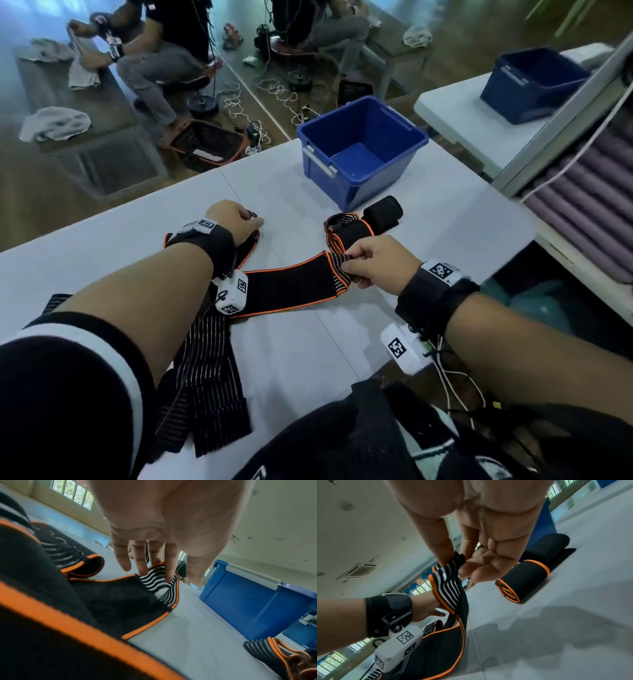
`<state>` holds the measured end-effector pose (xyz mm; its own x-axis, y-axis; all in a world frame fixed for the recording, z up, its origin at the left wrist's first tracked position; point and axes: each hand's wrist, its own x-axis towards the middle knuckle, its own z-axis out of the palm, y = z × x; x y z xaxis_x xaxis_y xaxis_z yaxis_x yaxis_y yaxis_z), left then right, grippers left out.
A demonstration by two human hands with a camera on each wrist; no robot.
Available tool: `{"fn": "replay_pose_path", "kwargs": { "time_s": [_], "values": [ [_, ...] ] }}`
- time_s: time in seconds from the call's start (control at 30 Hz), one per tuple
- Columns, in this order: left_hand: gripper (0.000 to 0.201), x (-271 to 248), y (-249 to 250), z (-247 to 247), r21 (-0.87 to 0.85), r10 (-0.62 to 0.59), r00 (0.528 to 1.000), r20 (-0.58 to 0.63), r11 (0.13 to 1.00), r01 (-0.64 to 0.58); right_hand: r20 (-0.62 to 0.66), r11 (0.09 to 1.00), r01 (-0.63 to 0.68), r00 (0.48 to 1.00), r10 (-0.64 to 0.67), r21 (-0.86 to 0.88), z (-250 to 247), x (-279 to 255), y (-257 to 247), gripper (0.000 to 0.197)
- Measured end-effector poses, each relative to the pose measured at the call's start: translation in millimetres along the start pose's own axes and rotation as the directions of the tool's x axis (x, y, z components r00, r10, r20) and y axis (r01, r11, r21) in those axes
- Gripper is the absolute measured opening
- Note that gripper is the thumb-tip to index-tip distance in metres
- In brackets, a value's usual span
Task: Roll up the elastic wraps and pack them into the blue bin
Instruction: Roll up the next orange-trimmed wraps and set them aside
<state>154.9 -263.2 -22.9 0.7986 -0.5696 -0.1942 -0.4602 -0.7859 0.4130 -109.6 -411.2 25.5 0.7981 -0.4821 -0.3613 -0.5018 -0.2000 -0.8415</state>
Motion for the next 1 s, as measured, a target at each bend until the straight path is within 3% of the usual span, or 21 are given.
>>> {"fn": "replay_pose_path", "kwargs": {
  "time_s": [0.3, 0.43, 0.63, 0.73, 1.0],
  "values": [
    [0.022, -32.1, 1.0, -68.2, -0.3, -0.092, 0.967, -0.236, 0.954, 0.018, 0.112, 0.98, 0.168, 0.977, -0.18, 0.104, 15.4, 19.2, -60.9, 0.017],
    [0.025, -62.3, 4.6, -127.8, -0.353, -0.04, 0.965, -0.259, 0.934, -0.056, 0.135, 0.939, 0.295, 0.938, -0.321, 0.178, 22.6, 32.0, -115.7, 0.006],
    [0.018, -116.5, 17.3, -191.6, -0.407, -0.05, 0.93, -0.365, 0.906, -0.111, 0.161, 0.849, 0.442, 0.852, -0.499, 0.291, 26.4, 35.2, -196.7, 0.01],
    [0.022, -132.0, 22.4, -216.2, -0.467, -0.085, 0.873, -0.48, 0.867, -0.173, 0.118, 0.791, 0.49, 0.819, -0.562, 0.367, 24.0, 29.6, -233.7, 0.007],
    [0.013, -168.1, 69.4, -249.3, -0.692, -0.194, 0.797, -0.572, 0.635, -0.342, -0.103, 0.627, 0.626, 0.741, -0.663, 0.464, 6.6, 18.0, -301.2, 0.014]
  ]
}}
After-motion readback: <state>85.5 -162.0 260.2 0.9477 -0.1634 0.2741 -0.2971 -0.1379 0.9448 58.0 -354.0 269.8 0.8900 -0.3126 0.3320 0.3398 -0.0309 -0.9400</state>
